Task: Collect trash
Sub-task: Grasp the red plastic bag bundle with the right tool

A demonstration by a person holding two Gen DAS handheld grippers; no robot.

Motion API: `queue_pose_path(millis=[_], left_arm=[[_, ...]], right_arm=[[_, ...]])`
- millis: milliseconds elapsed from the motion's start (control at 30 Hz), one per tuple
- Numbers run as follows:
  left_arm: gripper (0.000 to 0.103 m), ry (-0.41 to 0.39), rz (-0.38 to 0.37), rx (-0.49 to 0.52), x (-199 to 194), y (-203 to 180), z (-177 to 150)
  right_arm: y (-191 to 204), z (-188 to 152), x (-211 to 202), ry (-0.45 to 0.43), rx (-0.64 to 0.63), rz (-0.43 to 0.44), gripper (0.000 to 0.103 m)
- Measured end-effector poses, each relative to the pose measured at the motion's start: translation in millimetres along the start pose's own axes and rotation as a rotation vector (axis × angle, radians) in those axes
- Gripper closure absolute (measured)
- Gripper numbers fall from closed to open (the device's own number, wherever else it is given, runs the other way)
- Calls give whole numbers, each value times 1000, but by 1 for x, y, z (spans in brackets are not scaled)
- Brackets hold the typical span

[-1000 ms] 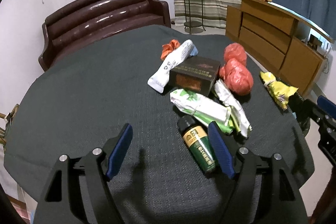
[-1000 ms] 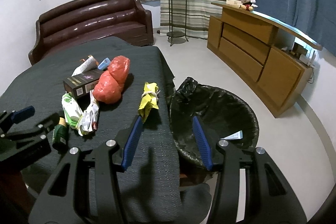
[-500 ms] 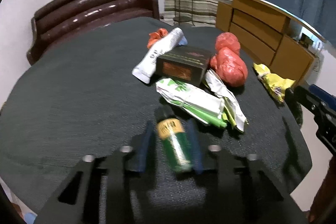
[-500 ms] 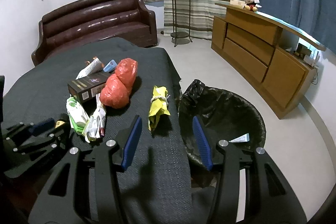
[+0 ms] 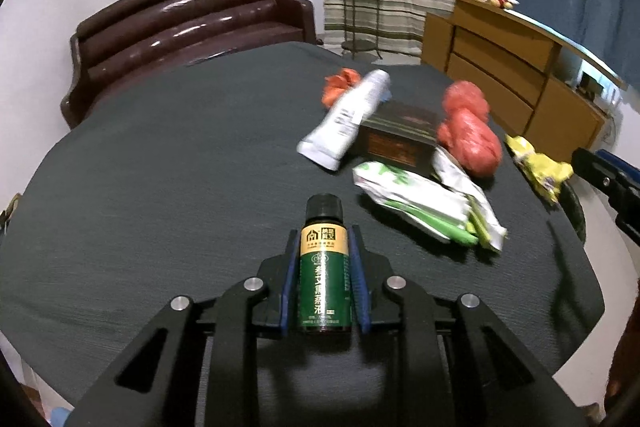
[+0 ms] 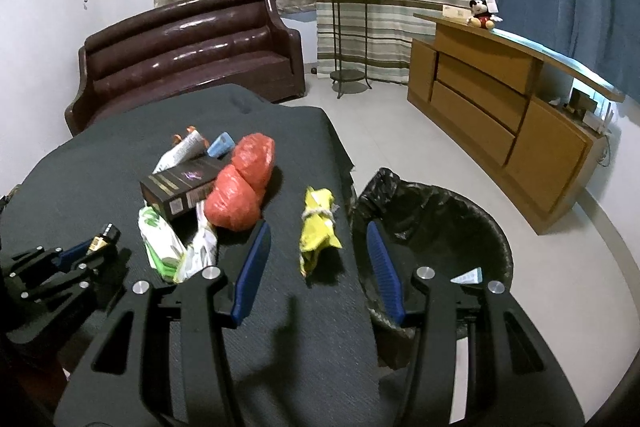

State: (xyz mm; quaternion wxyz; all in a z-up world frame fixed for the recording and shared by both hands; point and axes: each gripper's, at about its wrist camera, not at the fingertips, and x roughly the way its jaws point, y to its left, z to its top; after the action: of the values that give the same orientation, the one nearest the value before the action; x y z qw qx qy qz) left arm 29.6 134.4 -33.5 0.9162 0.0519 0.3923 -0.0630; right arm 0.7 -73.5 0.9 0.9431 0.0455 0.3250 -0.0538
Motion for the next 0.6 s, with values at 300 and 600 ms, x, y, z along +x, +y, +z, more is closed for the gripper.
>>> queue_pose_path(millis=[300,600], left_arm=[[78,-18,81,-58,4,39,8],[78,-23,132,-93,10,69,14]], right_arm=[[24,11,18,2,-22,35,54],[45,21,43,22,-38,50,54]])
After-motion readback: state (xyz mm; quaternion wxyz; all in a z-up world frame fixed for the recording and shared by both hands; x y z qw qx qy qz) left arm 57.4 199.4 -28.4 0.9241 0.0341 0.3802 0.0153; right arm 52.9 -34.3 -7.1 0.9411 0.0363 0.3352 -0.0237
